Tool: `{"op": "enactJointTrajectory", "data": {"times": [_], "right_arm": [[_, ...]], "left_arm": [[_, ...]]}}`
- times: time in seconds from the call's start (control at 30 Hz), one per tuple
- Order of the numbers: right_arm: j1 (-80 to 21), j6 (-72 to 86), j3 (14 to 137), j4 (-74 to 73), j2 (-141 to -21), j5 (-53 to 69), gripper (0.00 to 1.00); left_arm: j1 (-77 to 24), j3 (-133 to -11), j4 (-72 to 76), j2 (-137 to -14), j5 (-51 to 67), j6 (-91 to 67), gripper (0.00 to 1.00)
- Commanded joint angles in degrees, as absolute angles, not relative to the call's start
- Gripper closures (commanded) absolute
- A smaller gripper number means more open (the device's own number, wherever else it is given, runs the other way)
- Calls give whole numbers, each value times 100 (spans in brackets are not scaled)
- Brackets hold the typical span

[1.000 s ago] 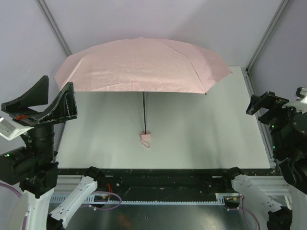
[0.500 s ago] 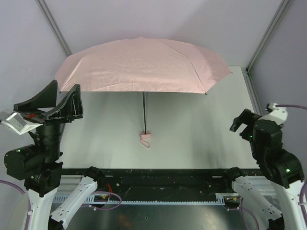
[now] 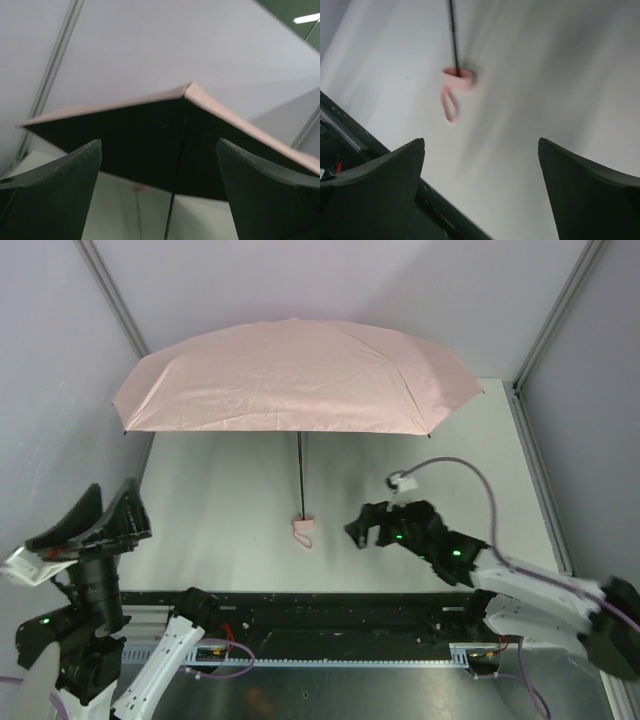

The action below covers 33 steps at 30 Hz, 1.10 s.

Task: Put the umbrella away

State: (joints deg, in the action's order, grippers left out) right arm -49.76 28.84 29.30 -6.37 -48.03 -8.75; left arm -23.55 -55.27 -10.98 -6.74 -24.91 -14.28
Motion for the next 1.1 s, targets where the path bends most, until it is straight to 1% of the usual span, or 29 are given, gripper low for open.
{"op": "enactJointTrajectory", "data": {"times": [0.0,0.07,0.13,0.2,0.27,0.37,0.47,0.53,0.63,0.7,0.77,0.87,0.93,0.97,1.0,1.07], "right_arm": [[-5478,3000,3037,3892,-6823,-1359,1],[-5303,3521,3286,4620,-7748,-1045,1],[-5195,3967,3436,4904,-8340,-894,2],[-5122,4248,3485,4801,-8536,-799,2],[-5066,4347,3495,4268,-8449,-727,3],[-5021,4323,3498,2966,-7960,-808,2],[-5058,4213,3455,1589,-7239,-1135,1],[-5068,4096,3320,947,-6694,-1141,1],[-5021,4021,2987,392,-5809,-1003,1],[-4964,4053,2779,144,-5238,-945,1],[-4913,4109,2593,-107,-4680,-942,1],[-4857,4155,2402,-348,-4052,-899,1],[-4831,4148,2360,-516,-3768,-888,1],[-4815,4135,2354,-596,-3668,-884,1],[-4807,4124,2350,-663,-3588,-894,1],[-4783,4112,2348,-766,-3492,-918,1]], "left_arm": [[-2641,-4887,-2208,-608,-2848,-1950,0],[-2734,-4509,-2485,-611,-2485,-2461,1],[-2789,-3898,-2562,-685,-1953,-3048,1],[-2800,-3304,-2464,-920,-1433,-3735,1],[-2801,-2790,-2046,-1395,-1002,-4148,1],[-2796,-2236,-604,-2443,-165,-4398,1],[-2764,-1978,1100,-4015,521,-4809,1],[-2741,-2101,1901,-5053,706,-4883,1],[-2645,-2538,2650,-6350,779,-4693,1],[-2476,-2871,3141,-7162,1111,-4689,0],[-2333,-3069,3965,-7901,1517,-4866,1],[-2279,-3319,4921,-8745,1856,-4795,8],[-2288,-3671,5130,-9165,2050,-4616,17],[-2291,-3813,5176,-9350,2172,-4553,22],[-2292,-3968,5211,-9505,2264,-4505,30],[-2305,-4147,5251,-9676,2361,-4431,47]]}}
